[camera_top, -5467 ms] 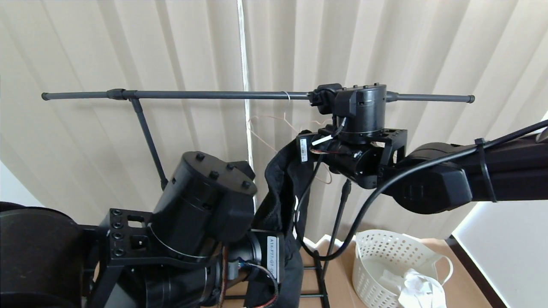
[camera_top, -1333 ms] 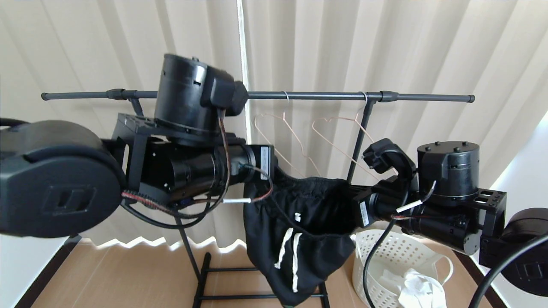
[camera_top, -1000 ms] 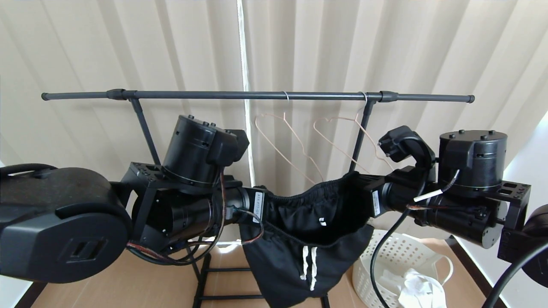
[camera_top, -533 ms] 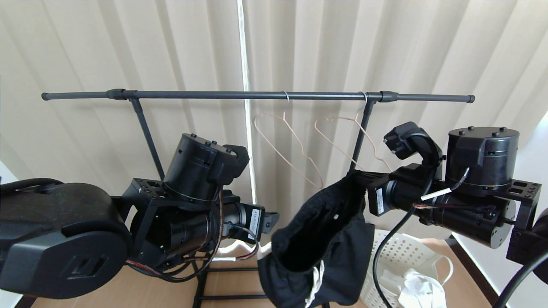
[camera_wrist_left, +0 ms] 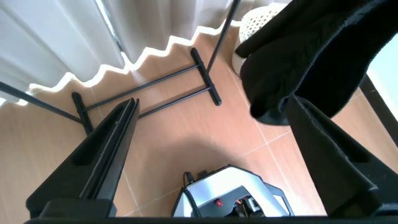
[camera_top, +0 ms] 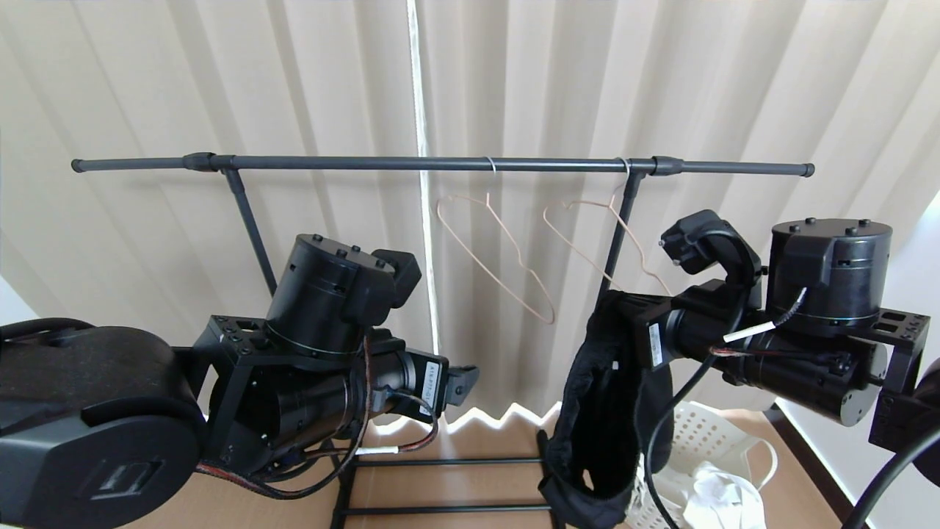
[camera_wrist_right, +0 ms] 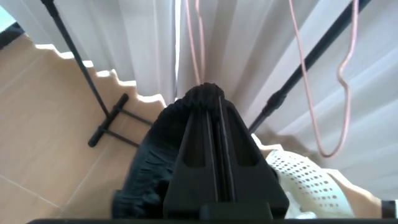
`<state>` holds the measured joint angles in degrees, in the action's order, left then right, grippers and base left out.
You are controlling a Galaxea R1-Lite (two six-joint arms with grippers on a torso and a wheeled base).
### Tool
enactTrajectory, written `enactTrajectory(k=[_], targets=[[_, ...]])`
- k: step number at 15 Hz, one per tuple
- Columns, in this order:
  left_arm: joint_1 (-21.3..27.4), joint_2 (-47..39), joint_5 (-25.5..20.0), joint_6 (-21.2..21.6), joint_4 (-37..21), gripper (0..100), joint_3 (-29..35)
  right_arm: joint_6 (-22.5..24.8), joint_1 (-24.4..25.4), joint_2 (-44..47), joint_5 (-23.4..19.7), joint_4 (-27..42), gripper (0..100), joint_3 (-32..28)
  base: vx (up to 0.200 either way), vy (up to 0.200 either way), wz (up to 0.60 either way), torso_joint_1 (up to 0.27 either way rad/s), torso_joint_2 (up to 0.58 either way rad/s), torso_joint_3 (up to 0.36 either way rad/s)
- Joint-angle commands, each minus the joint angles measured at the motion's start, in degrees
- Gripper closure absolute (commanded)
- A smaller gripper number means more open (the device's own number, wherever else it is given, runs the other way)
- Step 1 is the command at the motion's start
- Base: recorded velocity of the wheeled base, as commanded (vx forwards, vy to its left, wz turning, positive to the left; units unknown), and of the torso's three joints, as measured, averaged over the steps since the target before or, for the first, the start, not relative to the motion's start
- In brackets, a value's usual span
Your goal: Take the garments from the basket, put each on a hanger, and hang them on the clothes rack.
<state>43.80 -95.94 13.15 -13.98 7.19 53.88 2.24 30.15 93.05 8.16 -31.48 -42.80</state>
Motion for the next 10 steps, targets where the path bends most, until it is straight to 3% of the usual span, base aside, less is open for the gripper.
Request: enactTrajectory(k=[1, 7, 10], targets=[[-0.03, -0.04, 0.12, -0.08, 0.01, 0, 0.08, 1.45, -1.49, -0.24, 0.02, 0.01, 100, 0.7, 0.0, 0.0, 0.0, 0.0, 0.0, 0.0], [-0.21, -0.12, 0.21, -0.43, 0.1, 0, 0.08, 9.01, -8.35, -3.05, -4.9, -0.08, 100, 3.69, 0.0, 0.0, 0.0, 0.0, 0.0, 0.0], [-0.38, -0.3, 0.12, -0.78, 0.72, 0, 0.17, 9.09, -8.26, -4.54, -4.9, -0.08, 100, 4.31, 0.2, -0.2, 0.0, -0.001, 0.01, 0.002]])
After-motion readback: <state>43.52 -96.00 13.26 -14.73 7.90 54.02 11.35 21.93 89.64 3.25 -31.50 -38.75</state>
